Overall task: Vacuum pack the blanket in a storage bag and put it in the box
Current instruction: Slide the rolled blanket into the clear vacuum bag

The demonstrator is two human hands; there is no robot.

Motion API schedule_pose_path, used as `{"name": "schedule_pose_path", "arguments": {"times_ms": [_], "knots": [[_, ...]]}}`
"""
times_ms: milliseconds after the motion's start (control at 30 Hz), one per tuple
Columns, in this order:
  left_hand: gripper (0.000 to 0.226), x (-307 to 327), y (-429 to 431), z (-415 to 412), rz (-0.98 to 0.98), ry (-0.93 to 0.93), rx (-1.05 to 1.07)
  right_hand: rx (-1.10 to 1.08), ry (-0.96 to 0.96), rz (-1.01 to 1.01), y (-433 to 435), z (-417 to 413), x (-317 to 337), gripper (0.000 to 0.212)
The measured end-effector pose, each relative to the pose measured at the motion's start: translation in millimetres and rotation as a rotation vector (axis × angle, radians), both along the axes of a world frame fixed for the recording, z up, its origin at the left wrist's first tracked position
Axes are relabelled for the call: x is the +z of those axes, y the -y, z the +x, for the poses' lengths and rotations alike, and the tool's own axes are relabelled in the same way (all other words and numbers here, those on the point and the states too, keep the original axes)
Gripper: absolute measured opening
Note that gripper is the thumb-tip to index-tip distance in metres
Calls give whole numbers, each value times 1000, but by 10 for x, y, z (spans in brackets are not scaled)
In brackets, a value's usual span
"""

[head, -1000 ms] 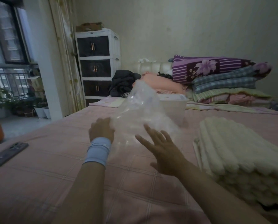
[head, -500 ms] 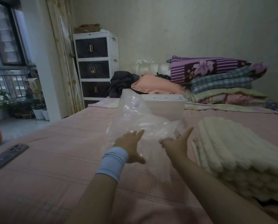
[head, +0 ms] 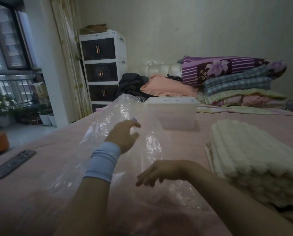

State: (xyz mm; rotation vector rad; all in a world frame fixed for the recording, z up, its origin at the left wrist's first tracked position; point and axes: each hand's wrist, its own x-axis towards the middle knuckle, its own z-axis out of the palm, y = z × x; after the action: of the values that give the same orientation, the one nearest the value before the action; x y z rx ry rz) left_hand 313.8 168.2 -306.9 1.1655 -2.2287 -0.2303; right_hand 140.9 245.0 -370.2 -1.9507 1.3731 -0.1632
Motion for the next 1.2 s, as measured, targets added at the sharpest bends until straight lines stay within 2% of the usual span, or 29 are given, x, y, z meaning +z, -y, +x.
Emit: {"name": "schedule_pose_path", "arguments": {"times_ms": [33,67,100,133,167,200,267,333,400,467,567,633,700,800,833,900,967,1033,1100,1200], "knots": [[44,-125,22,-43,84,182,-26,-29,172,72,-5,-19,-8,38],[59,-275,60,-69,155,396,-16,-114,250,26,2,-65,-30,36],[73,-406,93,-83,211,561,-7,-245,251,-96,21,-122,-64,32],[82,-504,120,-86,265,651,-5,-372,148,-253,61,-197,-130,28],[85,-573,145,-87,315,677,-12,-464,-54,-389,98,-269,-207,30],[86,-617,168,-90,353,670,-23,-490,-264,-459,130,-344,-301,37],[84,-651,195,-113,382,620,-33,-414,-476,-411,150,-425,-486,57],[81,-641,223,-148,404,536,-5,-392,-501,-295,160,-448,-598,76],[77,-621,236,-163,380,508,59,-401,-521,-158,177,-451,-617,78],[63,-591,237,-145,208,456,128,-362,-711,-60,193,-393,-527,70],[33,-513,228,-104,-298,58,166,-447,-829,-58,249,-329,-344,71],[46,-466,293,-75,-504,-87,231,-501,-873,-123,255,-333,-287,58],[78,-466,365,-18,-347,57,317,-514,-944,-271,250,-359,-259,39],[98,-639,461,13,-2,446,306,-573,-777,-598,320,-321,-155,25],[100,-693,460,0,80,522,259,-562,-685,-697,353,-284,-118,27],[102,-718,391,-53,194,624,172,-494,-513,-858,437,-209,-114,47],[96,-643,247,-130,317,672,78,-426,-401,-1029,508,-154,-119,70],[86,-540,100,-218,435,679,-13,-360,-367,-1067,580,-170,-128,84],[68,-476,37,-248,490,645,-57,-292,-406,-950,635,-223,-162,91],[39,-424,133,-197,432,416,-38,-271,-455,-772,668,-326,-262,80]]}}
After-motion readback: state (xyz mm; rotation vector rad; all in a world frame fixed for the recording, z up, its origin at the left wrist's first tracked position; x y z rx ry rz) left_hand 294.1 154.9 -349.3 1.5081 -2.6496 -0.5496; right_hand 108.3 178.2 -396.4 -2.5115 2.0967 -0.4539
